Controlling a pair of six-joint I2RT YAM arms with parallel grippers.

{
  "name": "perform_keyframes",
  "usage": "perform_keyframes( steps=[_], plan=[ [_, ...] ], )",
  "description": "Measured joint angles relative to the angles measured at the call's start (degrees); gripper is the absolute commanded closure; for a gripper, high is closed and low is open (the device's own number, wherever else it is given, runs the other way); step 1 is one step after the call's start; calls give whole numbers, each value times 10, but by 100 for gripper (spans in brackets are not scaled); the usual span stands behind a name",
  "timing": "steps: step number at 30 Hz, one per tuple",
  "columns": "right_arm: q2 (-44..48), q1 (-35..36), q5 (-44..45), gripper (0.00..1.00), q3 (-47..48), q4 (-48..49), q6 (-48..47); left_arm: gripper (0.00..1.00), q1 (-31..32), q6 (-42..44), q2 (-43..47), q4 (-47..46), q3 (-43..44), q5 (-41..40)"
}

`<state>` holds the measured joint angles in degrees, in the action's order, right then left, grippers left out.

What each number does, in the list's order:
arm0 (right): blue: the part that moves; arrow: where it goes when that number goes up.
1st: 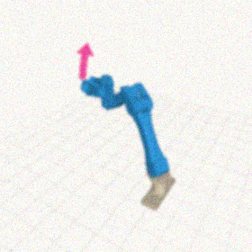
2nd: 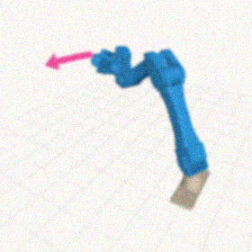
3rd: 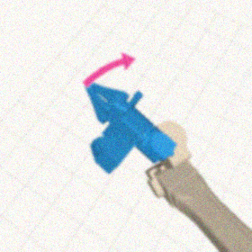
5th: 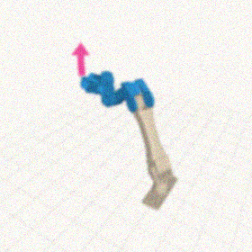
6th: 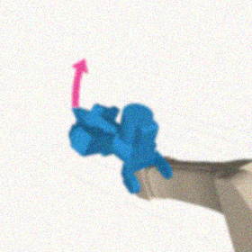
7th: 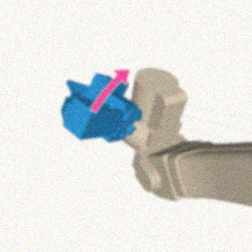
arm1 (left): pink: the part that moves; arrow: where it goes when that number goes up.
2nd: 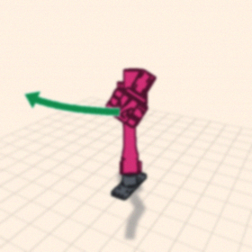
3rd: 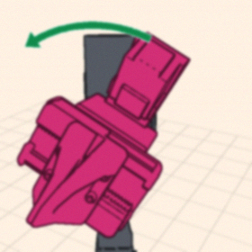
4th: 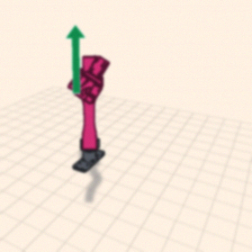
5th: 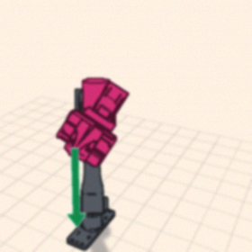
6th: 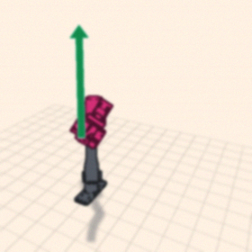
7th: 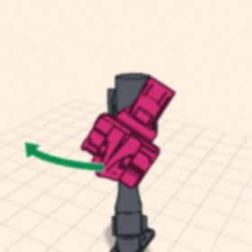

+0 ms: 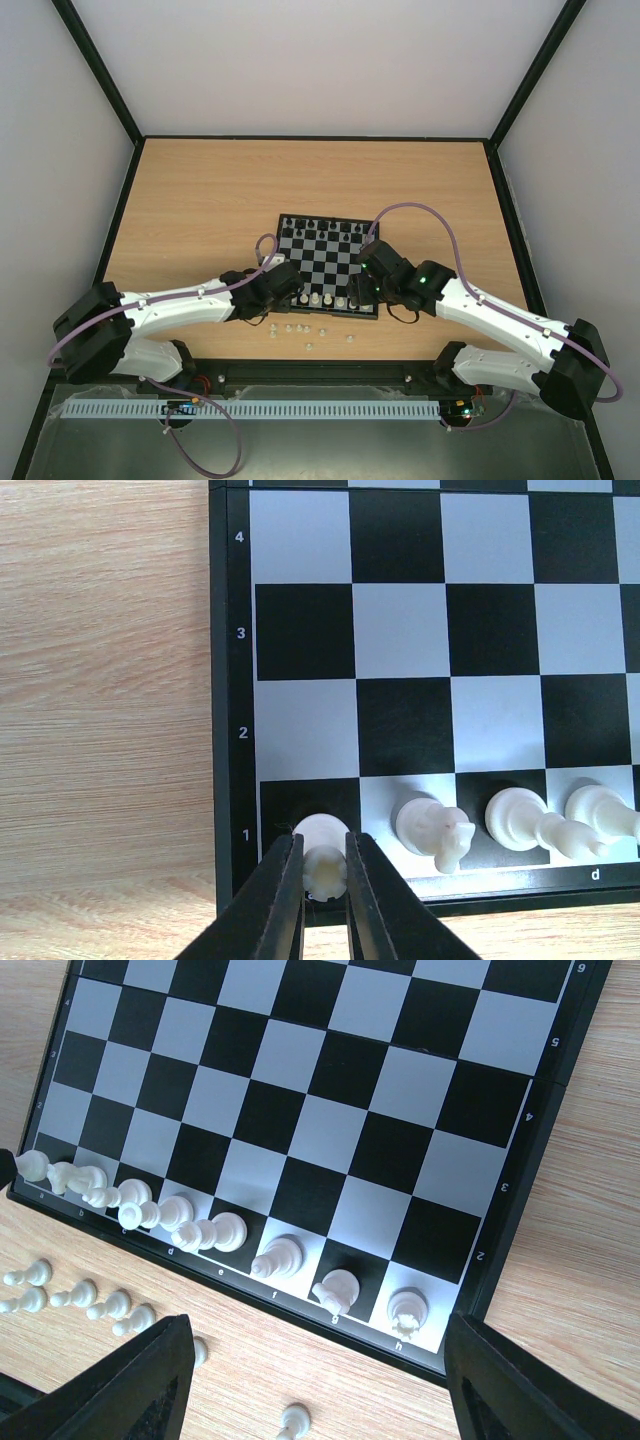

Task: Set up the chess pieces on the board
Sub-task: Place the chess piece on the chessboard.

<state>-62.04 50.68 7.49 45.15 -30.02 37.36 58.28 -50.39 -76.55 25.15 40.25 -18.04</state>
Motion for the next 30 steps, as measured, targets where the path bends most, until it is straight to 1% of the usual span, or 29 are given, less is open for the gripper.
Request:
perform_keyframes(
  steps=[16,27,30],
  plan=[
    [0,0,0,31,0,0,0,83,0,0,-5,-3,0,0],
    [0,0,0,31,0,0,0,74,0,0,-8,-4,0,-3],
    [0,0,0,31,0,0,0,66,0,-1,-8,-3,0,-5]
  ],
)
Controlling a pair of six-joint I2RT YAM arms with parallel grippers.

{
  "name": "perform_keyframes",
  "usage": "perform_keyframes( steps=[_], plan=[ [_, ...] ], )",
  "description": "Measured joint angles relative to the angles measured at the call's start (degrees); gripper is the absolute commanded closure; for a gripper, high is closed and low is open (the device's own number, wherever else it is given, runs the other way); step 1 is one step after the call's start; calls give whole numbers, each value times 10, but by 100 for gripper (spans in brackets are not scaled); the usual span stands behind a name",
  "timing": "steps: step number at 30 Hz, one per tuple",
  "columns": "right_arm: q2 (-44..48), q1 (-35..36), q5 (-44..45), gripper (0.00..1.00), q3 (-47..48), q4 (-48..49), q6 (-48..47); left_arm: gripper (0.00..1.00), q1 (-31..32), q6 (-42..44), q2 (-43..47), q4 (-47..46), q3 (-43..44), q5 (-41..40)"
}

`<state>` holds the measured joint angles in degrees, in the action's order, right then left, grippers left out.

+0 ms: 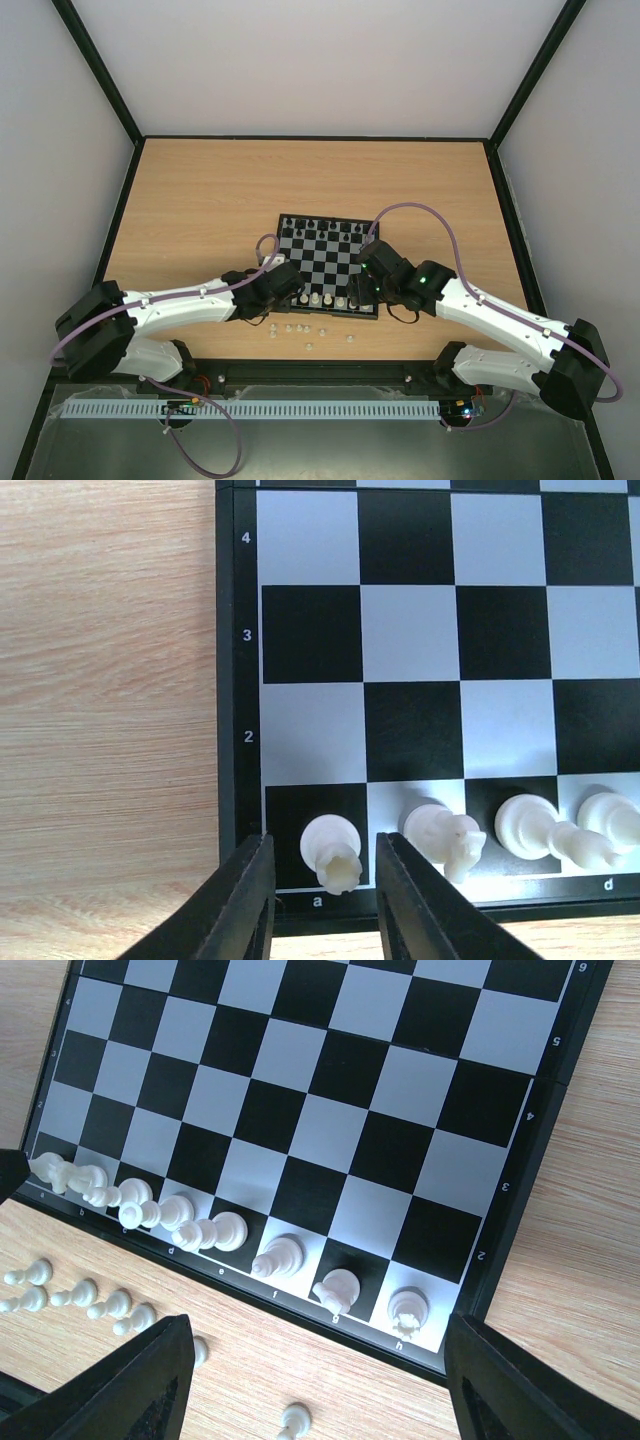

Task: Set up the chess pieces on the board
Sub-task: Place the chess piece on the chessboard.

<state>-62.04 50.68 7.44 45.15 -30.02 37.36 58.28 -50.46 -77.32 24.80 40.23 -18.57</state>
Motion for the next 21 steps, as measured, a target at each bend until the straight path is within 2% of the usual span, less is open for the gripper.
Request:
perform_keyframes(
  steps=[5,9,10,14,17,18,21],
  plan=[
    [0,0,0,28,0,0,0,63,0,0,14,11,0,-8],
    [0,0,1,7,0,0,-3,55,0,5,56,35,11,-19],
    [0,0,1,0,0,0,-1,52,0,6,70,36,14,-21],
    [0,0,5,1,0,-2,-2,31,0,14,136,43,21,-30],
    [0,0,2,1,0,-3,1,7,0,26,176,49,21,-30],
    [0,0,-2,1,0,-3,3,1,0,28,190,50,21,-31],
    [1,0,-17,1,0,-3,11,1,1,35,234,52,19,-27]
  ],
)
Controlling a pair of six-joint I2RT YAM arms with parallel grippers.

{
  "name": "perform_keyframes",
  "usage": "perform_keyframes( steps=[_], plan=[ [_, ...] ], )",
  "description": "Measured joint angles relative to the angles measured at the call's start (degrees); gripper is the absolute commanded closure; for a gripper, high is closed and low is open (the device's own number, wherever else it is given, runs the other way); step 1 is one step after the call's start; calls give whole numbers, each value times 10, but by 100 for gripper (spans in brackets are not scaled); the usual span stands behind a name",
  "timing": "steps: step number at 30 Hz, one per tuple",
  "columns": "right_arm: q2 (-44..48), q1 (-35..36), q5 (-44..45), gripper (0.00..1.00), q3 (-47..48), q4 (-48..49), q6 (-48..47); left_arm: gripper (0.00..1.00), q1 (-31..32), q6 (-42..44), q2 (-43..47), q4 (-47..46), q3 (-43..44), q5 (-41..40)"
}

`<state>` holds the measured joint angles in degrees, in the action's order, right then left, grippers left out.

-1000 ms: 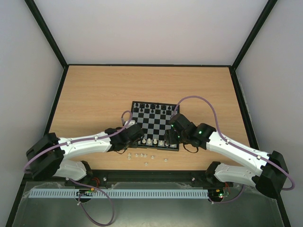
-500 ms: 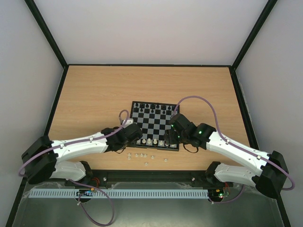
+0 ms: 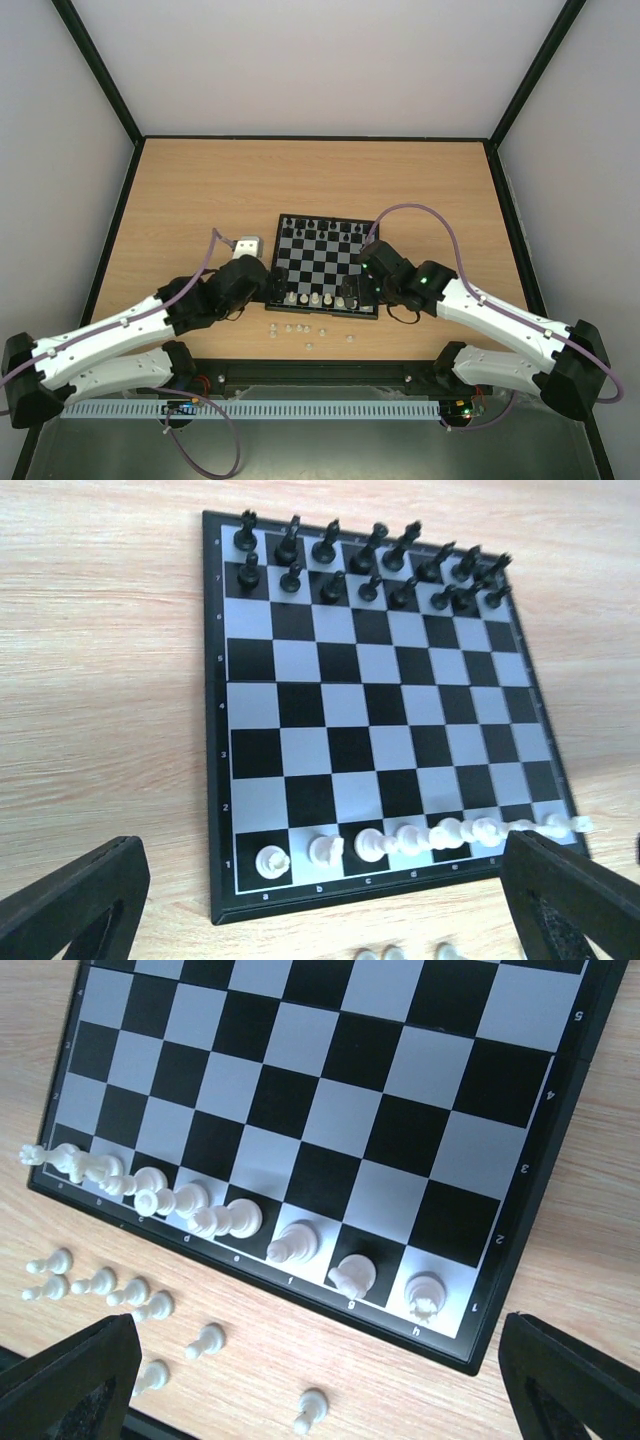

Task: Set up the chess pieces on the board
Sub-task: Place the chess piece on the chessboard, then pick up the chess piece at the center of the board.

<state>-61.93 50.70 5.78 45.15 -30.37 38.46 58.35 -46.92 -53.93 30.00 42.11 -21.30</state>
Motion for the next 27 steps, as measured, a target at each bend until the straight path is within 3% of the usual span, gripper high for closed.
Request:
perform_keyframes(
  steps=[10,27],
  plan=[
    [60,65,-17,1,-24,-2,64,0,0,15,57,8,-11,4],
    [0,229,43,1,-43,-8,122,0,0,19,43,8,-18,9]
  ],
)
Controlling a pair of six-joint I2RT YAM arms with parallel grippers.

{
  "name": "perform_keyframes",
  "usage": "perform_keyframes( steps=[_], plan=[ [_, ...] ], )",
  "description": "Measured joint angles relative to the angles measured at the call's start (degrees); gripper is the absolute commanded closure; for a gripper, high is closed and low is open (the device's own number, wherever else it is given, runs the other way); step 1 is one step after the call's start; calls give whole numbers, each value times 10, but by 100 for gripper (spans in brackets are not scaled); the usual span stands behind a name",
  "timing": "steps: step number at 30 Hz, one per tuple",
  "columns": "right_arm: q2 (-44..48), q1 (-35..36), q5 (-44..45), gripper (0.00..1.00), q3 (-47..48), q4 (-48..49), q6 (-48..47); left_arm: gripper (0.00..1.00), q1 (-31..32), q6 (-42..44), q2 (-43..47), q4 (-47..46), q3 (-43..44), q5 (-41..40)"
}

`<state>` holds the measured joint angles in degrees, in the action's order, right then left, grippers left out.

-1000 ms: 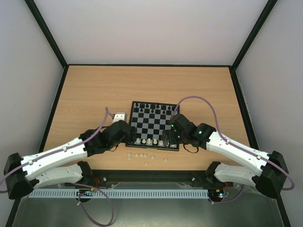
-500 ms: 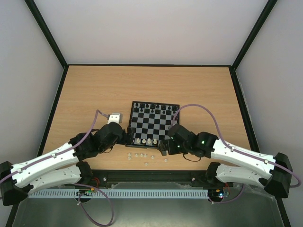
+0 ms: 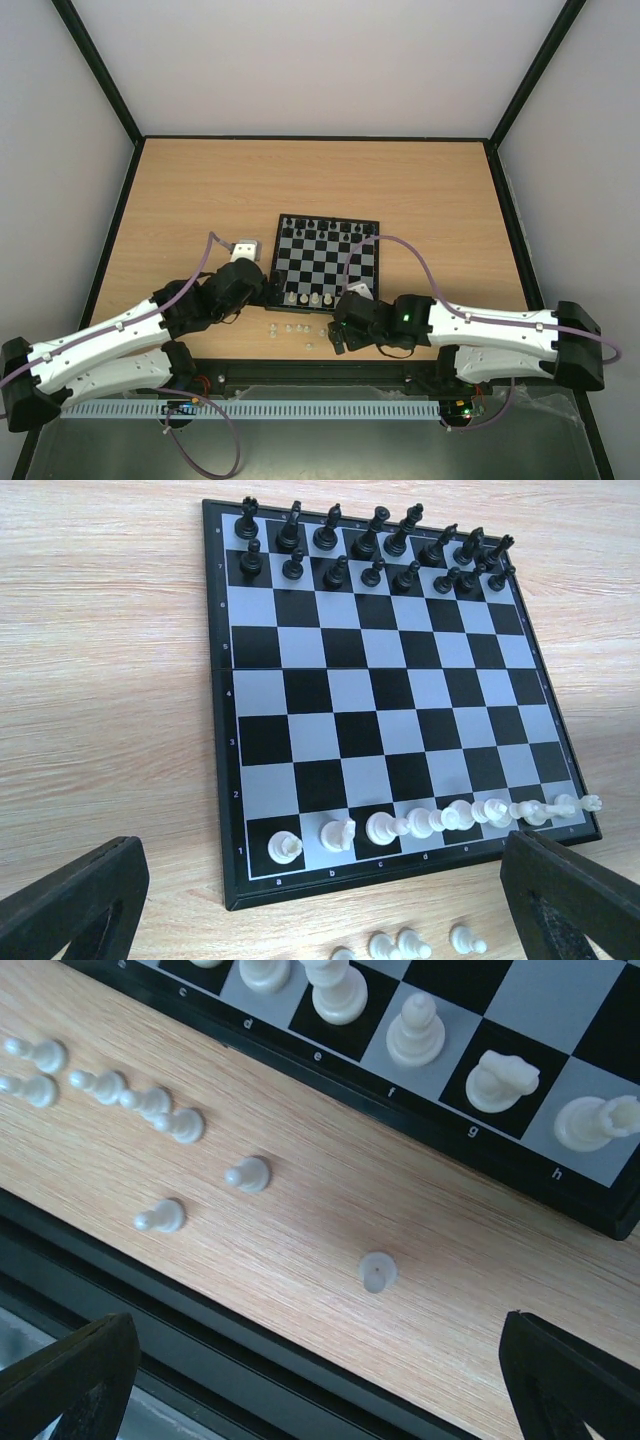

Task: Set up the chess pieces on the board
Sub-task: Pick up the chess piece at the center of the board.

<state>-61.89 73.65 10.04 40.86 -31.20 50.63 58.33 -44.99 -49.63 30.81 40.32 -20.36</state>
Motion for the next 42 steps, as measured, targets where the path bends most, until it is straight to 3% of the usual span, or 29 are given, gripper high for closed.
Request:
perform_keyframes(
  steps=[12,24,32,37,42],
  plan=[
    [-32,51,49,2,9,-14,38,1,0,-6,-3,2,0,0],
    [109,51,70,1,-27,-17,39,1,0,-3,-15,0,0,4],
    [82,51,70,0,-34,-15,26,0,0,0,-37,0,2,3],
    [18,51,70,28,-29,-15,25,0,0,0,-35,0,2,-1],
    [-68,51,75,43,-4,-15,30,1,0,0,-38,-6,2,-1]
  ],
)
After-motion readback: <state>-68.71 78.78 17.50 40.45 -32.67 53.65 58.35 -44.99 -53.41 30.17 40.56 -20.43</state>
